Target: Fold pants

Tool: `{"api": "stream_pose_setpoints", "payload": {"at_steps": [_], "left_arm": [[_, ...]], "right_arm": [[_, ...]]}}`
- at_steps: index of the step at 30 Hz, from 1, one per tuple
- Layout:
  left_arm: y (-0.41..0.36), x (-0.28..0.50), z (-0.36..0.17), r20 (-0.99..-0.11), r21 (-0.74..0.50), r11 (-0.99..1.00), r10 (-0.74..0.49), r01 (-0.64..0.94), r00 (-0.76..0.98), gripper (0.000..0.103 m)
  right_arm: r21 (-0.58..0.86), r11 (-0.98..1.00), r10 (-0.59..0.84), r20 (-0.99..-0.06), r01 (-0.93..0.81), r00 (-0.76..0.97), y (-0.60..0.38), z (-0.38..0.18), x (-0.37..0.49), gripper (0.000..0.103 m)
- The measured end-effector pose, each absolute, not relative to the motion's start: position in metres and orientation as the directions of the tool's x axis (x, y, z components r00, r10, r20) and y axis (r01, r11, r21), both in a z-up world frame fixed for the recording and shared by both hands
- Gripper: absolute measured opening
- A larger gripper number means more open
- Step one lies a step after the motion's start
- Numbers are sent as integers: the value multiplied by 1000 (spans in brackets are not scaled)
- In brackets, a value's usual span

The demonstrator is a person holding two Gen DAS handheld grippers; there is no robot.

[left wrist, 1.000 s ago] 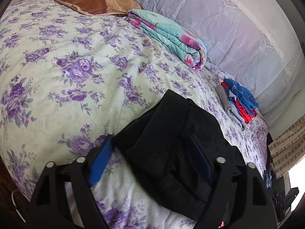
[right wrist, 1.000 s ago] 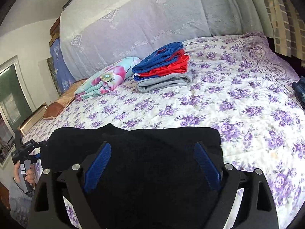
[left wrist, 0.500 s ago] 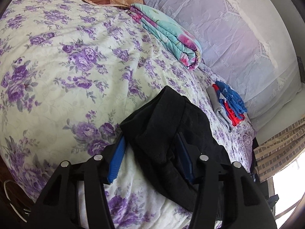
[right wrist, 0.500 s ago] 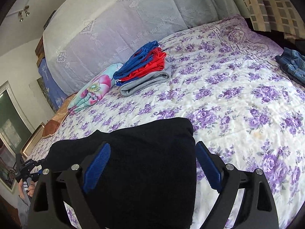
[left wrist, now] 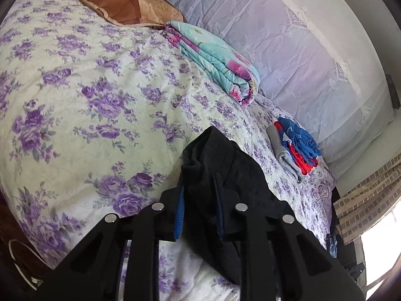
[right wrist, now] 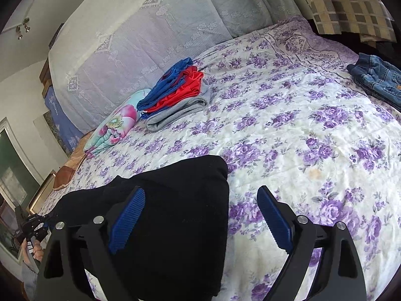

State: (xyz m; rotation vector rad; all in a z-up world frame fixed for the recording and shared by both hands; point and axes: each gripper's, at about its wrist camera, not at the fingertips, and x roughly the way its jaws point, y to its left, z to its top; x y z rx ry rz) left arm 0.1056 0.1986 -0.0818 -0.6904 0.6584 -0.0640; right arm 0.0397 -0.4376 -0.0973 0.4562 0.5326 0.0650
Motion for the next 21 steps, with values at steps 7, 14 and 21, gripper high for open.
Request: {"api": "stream_pose_setpoints", "payload": {"at_steps": [7,14,21], "left_arm": [[162,92,-34,-508,-517,852,-230,-81,830,17],[88,94,8,-488,-394,919,-240,33,839,16],[-34,102,54,-451,-262,924,-371,277,812,15]], "right_arm": [[448,893,198,-482,46,854,-448,-109,45,91],[467,884,223,-478,30,849,-463,-119,45,91],[521,853,264,-440,5,858,-476,-125,42,91]]}}
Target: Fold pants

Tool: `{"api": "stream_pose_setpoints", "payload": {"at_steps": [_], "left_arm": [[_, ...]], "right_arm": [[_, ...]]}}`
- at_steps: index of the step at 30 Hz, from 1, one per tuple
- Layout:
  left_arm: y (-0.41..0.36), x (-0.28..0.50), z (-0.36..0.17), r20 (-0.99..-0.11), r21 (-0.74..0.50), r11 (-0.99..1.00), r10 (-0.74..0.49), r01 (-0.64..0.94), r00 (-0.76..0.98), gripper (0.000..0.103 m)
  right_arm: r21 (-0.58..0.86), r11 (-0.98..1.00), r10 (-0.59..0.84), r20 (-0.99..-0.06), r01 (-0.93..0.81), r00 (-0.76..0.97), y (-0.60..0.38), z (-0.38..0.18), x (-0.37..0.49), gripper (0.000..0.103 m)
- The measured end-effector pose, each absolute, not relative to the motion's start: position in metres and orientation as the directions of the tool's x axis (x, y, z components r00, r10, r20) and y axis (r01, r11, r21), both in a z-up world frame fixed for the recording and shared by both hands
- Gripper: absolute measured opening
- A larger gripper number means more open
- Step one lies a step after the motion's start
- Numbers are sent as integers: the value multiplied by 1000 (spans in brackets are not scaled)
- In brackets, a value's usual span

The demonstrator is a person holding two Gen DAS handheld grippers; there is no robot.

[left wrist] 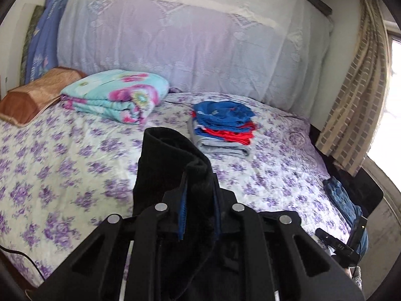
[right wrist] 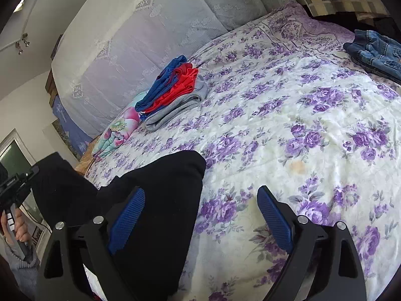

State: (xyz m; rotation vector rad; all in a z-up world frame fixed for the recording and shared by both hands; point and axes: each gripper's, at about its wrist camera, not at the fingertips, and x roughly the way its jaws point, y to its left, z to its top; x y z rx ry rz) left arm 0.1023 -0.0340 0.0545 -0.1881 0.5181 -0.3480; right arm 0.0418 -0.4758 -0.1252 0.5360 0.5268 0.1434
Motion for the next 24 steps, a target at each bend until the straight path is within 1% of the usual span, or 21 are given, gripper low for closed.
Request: {"api": "stream_pose_setpoints", "payload": {"at_steps": [5,7,9,11,13,16,17,18,19,21,23,24], "left_arm": [[-136,97,57,-444,-210,855,-516,474,733,15],[-181,93,45,-468,-196,808,-575,555,672,15],[-231,86,23,-507,-168,761,-612,627,607,15],[-270,82,-3,-552,-136,723,-623,678,554,15],[-306,77,-38,-617,-99,699,-601,708,508,15],[-326,81,-82,-701,-88,691,-555,718,448,16],[-326,83,-92,-720,-105,689,-550,717,423,18],[-321,84,-94,-721,-129,684,-562,718,406,22],[-316,84,-93,-713,-157,673,-583,722,389,24],[-306,82,-84,-707,-203,651,-614,731,351,37],[-287,80,-73,-689,-228,660,-629,716,360,45],[-278,79,-65,-679,-224,676,-625,702,385,46]], "right_arm": [[550,835,281,-416,-6,865,-486,-122,40,91],[555,832,247,-402,20,882,-497,-119,34,91],[568,822,211,-386,52,898,-513,-115,28,91],[590,802,174,-372,88,912,-531,-112,21,91],[622,776,160,-359,108,920,-546,-113,15,92],[661,742,167,-342,111,925,-560,-115,11,92],[664,739,166,-340,112,925,-562,-116,11,92],[663,740,163,-340,113,926,-563,-116,10,92],[661,742,162,-340,112,926,-562,-116,11,92],[653,749,164,-346,111,924,-560,-116,13,92],[640,761,165,-352,108,921,-556,-115,16,91],[629,770,164,-356,106,920,-552,-114,17,91]]}}
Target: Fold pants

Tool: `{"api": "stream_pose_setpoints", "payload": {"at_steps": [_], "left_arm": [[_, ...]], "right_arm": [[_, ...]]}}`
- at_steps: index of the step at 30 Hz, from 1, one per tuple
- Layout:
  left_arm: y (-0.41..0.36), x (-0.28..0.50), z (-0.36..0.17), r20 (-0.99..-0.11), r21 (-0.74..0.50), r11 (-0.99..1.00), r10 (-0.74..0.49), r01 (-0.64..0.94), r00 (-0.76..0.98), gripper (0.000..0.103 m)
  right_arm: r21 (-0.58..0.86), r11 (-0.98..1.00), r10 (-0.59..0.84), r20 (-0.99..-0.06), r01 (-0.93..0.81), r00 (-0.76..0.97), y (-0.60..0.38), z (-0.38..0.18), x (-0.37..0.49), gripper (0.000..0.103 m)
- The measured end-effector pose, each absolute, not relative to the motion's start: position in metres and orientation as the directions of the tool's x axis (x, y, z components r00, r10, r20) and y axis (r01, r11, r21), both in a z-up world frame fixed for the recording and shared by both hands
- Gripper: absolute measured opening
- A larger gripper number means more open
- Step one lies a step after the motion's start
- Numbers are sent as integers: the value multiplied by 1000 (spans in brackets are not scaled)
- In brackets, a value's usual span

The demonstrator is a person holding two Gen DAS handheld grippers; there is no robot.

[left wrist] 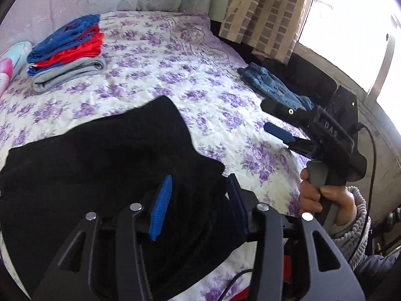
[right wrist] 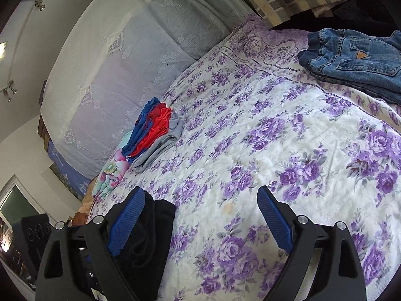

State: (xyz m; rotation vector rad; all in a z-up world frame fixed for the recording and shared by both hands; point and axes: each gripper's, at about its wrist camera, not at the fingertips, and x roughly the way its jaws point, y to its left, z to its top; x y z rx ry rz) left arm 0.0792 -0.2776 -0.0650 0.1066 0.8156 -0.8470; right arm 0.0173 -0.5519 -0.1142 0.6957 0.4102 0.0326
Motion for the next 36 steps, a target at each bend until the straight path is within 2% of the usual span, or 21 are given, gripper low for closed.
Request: {"api": "stream_pose_setpoints", "payload": {"at_steps": [1,3,5,8,11,13,16,18,19,21,23,25,28,31,33,36], "left_arm": [[-268,78,-60,-672,-217,692,-618,689,409,47],[-241,82,-53,-653,-202,741,-589,640,475,60],[-211,91,-48,-636,-186,805,-536,564,555,66],[-172,103,-53,-647,-162,876,-442,455,621,66],[-145,111,-66,-672,-147,919,-365,367,644,66],[-132,113,-77,-698,-137,933,-329,332,636,71],[-126,113,-97,-726,-81,945,-273,317,631,80],[-121,112,-111,-724,-87,946,-275,311,632,90],[-118,112,-116,-721,-109,945,-288,307,631,94],[-111,114,-118,-719,-167,937,-329,308,612,95],[-105,113,-111,-709,-188,935,-342,302,617,94],[-101,111,-97,-683,-156,945,-313,287,660,94],[-101,120,-78,-656,-121,953,-286,276,698,93],[-111,137,-71,-651,-86,959,-259,269,713,93],[-119,146,-75,-664,-62,963,-235,260,710,93],[-126,155,-91,-697,-31,968,-200,250,688,93]], "right_arm": [[617,780,164,-358,101,919,-548,-113,18,91],[586,806,163,-353,82,921,-535,-107,16,92],[528,848,158,-341,49,927,-515,-96,13,92],[375,927,153,-342,-15,927,-471,-80,11,92],[215,975,130,-387,-47,913,-428,-77,17,92],[164,985,115,-410,-50,905,-412,-80,21,92],[106,994,77,-518,-26,852,-404,-96,34,92],[50,999,31,-603,-1,797,-406,-116,42,95],[72,997,48,-624,-5,780,-410,-125,42,95],[128,992,83,-625,-3,776,-416,-130,37,95],[100,995,62,-620,0,782,-413,-124,34,95],[81,997,48,-565,-2,824,-407,-108,27,95],[96,993,103,-450,-67,887,-397,-72,25,95],[77,987,157,-393,-138,906,-378,-48,37,95],[65,980,196,-403,-186,894,-364,-45,49,90],[27,973,212,-477,-228,853,-347,-59,70,86]]}}
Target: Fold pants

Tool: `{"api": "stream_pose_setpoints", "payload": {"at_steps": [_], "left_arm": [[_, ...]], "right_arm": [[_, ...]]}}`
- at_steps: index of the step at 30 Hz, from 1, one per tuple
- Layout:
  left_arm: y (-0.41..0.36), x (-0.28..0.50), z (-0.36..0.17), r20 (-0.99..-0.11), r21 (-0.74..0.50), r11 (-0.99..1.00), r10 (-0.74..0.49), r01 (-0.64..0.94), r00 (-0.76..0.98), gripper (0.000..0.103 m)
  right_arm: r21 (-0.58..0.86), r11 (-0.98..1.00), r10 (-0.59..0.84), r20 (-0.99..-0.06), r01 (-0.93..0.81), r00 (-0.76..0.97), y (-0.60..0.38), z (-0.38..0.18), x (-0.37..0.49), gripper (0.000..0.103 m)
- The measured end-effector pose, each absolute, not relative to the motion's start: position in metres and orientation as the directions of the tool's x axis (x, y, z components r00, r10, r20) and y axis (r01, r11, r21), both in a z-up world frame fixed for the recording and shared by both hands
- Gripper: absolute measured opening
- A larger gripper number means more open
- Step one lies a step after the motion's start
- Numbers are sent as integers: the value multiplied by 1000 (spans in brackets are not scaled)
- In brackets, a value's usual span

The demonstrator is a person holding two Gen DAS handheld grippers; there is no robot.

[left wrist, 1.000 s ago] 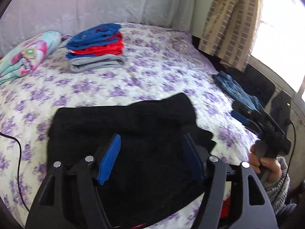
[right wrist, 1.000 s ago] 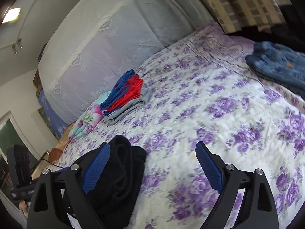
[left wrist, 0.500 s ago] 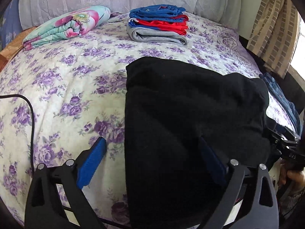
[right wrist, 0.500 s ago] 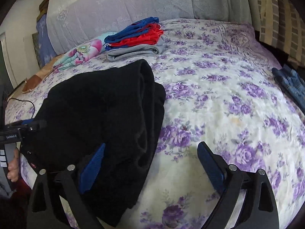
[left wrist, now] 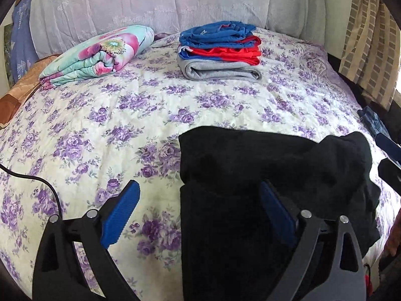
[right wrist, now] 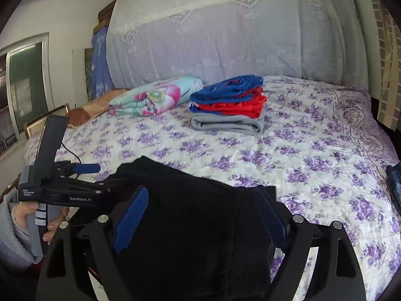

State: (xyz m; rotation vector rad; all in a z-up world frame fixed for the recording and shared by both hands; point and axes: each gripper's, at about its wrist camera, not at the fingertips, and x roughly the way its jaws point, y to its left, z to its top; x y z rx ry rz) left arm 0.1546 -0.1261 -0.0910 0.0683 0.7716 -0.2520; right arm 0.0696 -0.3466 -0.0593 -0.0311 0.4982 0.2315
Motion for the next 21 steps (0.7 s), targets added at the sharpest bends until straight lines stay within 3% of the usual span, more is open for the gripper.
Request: {"api": "stream_pose_setpoints", "payload": {"at_steps": [3,6,10,14,21], "left_arm": [[-122,157,-106,-725,-34,966,-201,257,658,96],[-104,151,-114,-738,-90,962,-239,258,631,97],[-83,134,-115,-741,-153,958,-274,242,613,97],[-77,119,-115,-743,-152,955,-281,256,607,96],[-69,106,-123,-754,-220,933,-349,286,557,96]], "right_arm": [[35,980,174,-628,-196,759,-355,-93,100,84],[82,986,161,-671,-144,724,-374,-108,103,86],[189,965,260,-616,-181,743,-380,-86,95,86],[170,930,364,-553,-326,749,-343,-45,103,86],[118,847,473,-609,-518,636,-244,-29,166,70]]}}
